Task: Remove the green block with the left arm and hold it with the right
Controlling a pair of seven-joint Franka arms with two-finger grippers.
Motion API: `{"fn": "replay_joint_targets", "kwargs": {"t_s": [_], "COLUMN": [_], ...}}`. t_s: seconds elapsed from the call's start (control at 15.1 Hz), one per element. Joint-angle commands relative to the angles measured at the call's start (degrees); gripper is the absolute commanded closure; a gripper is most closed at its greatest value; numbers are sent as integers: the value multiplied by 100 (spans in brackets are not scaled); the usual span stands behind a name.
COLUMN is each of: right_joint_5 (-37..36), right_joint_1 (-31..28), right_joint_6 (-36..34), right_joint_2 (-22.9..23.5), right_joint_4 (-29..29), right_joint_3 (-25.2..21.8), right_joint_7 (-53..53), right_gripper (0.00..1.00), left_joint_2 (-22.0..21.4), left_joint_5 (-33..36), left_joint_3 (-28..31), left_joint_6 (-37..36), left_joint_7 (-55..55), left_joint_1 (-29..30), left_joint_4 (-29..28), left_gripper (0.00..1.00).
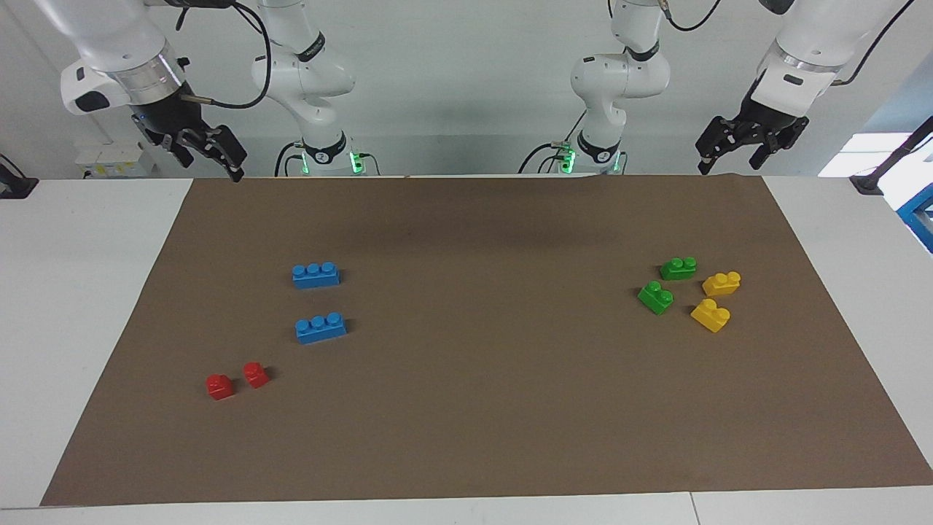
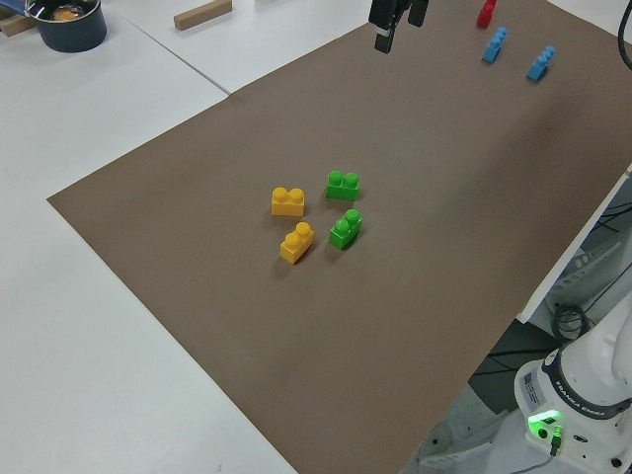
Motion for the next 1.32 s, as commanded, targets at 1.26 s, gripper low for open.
{"fn": "replay_joint_targets", "kwargs": {"t_s": [1.26], "right_joint_5": [-23], "right_joint_1": [25], "right_joint_6": [114], "right_joint_2": [69], "right_joint_4": [75], "right_joint_3": [-29], "right_joint_7": [-105], "right_gripper": [0], "left_joint_2": [-53], "left_joint_5": [-88], "left_joint_3": [-23], "left_joint_6": [83], "left_joint_7": [72], "left_joint_1": [40], "left_joint_4": [-31], "left_gripper": [0]}}
